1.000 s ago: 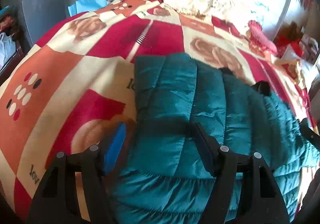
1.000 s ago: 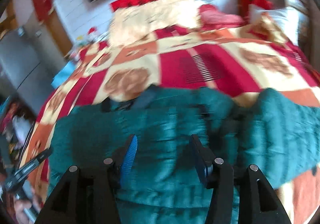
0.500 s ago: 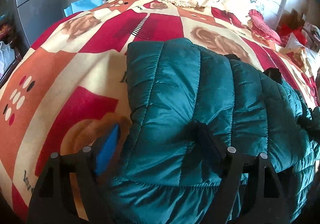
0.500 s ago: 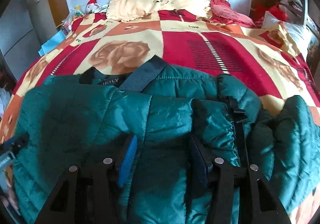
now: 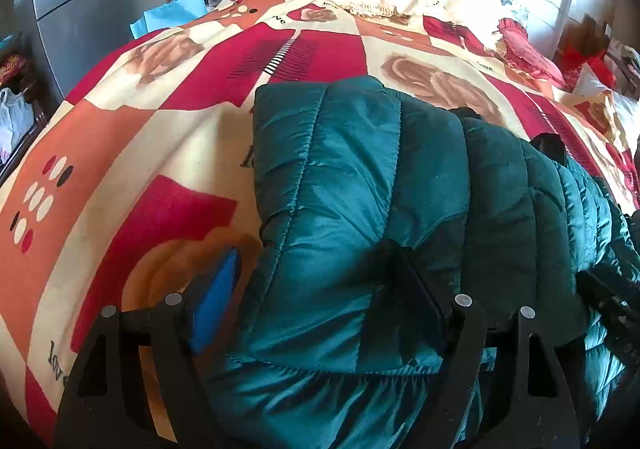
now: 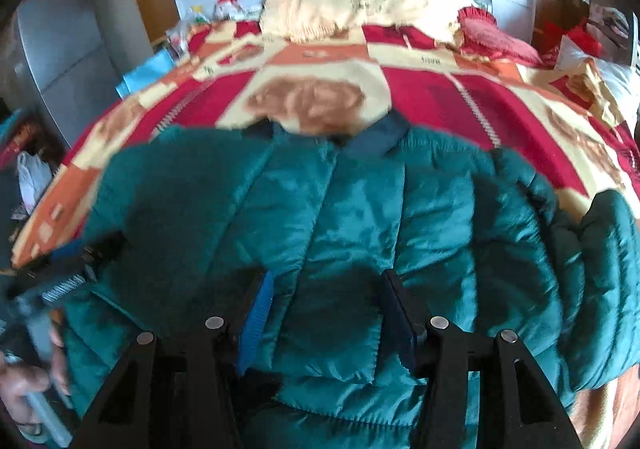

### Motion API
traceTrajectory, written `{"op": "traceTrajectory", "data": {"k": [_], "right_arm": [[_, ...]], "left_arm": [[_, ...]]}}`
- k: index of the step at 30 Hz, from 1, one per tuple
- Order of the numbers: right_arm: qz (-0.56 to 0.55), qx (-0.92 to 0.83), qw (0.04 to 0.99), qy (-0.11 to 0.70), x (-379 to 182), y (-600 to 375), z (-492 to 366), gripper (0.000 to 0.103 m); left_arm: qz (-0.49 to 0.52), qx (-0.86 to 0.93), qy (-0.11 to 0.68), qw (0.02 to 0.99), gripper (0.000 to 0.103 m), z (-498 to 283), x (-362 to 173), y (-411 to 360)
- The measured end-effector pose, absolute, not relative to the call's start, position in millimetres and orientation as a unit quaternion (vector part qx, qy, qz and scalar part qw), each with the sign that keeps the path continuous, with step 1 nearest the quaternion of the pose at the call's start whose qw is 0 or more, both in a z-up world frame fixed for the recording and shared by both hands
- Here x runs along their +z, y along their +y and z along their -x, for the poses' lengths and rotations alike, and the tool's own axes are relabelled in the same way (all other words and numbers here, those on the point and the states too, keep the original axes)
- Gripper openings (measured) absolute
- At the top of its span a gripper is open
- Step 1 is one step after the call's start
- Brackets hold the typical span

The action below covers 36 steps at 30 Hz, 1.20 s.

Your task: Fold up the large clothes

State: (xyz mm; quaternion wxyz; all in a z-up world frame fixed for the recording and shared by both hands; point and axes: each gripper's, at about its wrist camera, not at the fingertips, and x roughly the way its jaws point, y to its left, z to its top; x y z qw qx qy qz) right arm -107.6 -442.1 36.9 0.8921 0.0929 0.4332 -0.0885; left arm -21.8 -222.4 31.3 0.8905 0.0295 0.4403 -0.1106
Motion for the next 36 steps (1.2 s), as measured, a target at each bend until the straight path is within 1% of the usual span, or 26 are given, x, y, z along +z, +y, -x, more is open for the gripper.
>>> {"op": "traceTrajectory", "data": {"k": [6, 10, 13, 15, 16, 17, 19, 22, 26, 29, 32, 36], "right_arm": [[-0.102, -0.086, 0.891, 0.435, 26, -444, 112, 0.053], [-0.102, -0.078, 0.889, 0.439, 36, -446, 118, 0.053], [-0.111, -0.087, 0.896, 0.42, 53, -455, 132, 0.054], [-0.108, -0.101, 0.901, 0.407, 65, -462, 141, 0.057], [-0.105, -0.109, 0.902, 0.403, 68, -466, 144, 0.062], [-0.1, -0.123, 0.902, 0.401, 71, -471, 146, 0.064], [-0.091, -0.148, 0.899, 0.402, 73, -482, 149, 0.064], [-0.098, -0.161, 0.891, 0.414, 66, -496, 148, 0.064], [-0.099, -0.168, 0.877, 0.44, 42, -505, 139, 0.065], [-0.097, -0.166, 0.875, 0.445, 27, -506, 135, 0.065], [-0.093, -0.167, 0.874, 0.446, 27, -504, 136, 0.065], [-0.099, -0.16, 0.881, 0.433, 43, -501, 149, 0.065]], "left_arm": [[-0.029, -0.11, 0.44, 0.891, 0.08, 22, 31, -222], [-0.029, -0.111, 0.44, 0.891, 0.08, 23, 32, -222], [-0.025, -0.115, 0.436, 0.892, 0.079, 25, 38, -221], [-0.015, -0.124, 0.43, 0.894, 0.079, 29, 45, -219], [-0.007, -0.13, 0.427, 0.895, 0.079, 31, 50, -219], [0.001, -0.137, 0.422, 0.896, 0.079, 33, 54, -219], [0.002, -0.145, 0.411, 0.9, 0.079, 37, 63, -224], [-0.018, -0.152, 0.409, 0.899, 0.079, 38, 65, -238], [-0.058, -0.148, 0.422, 0.893, 0.08, 36, 51, -258], [-0.085, -0.138, 0.415, 0.895, 0.08, 38, 42, -265], [-0.093, -0.138, 0.412, 0.896, 0.08, 38, 41, -266], [-0.089, -0.142, 0.412, 0.896, 0.08, 41, 44, -262]]}}
